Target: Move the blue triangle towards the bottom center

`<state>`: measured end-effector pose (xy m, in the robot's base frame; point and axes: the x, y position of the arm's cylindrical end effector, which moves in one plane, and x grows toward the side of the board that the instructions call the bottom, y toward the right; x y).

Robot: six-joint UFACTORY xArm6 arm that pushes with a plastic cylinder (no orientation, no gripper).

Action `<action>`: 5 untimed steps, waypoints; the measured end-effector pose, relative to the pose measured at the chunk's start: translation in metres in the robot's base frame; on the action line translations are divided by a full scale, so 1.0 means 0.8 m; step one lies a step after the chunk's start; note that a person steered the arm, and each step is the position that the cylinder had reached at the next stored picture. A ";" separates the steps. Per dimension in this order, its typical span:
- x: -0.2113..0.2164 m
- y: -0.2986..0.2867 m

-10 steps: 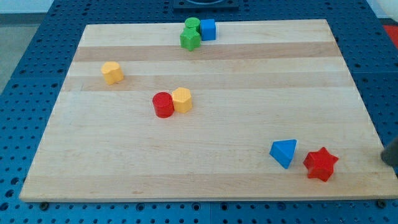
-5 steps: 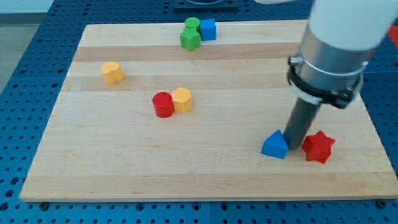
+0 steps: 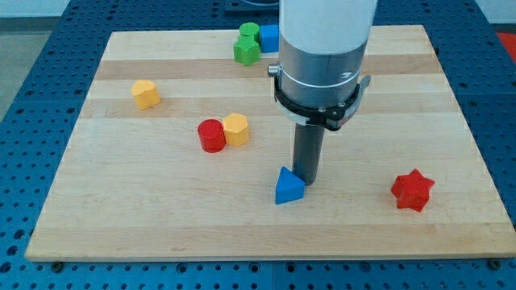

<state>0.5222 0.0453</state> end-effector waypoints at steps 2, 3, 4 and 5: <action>0.000 -0.017; 0.000 -0.026; 0.000 -0.026; 0.007 -0.042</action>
<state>0.5278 0.0115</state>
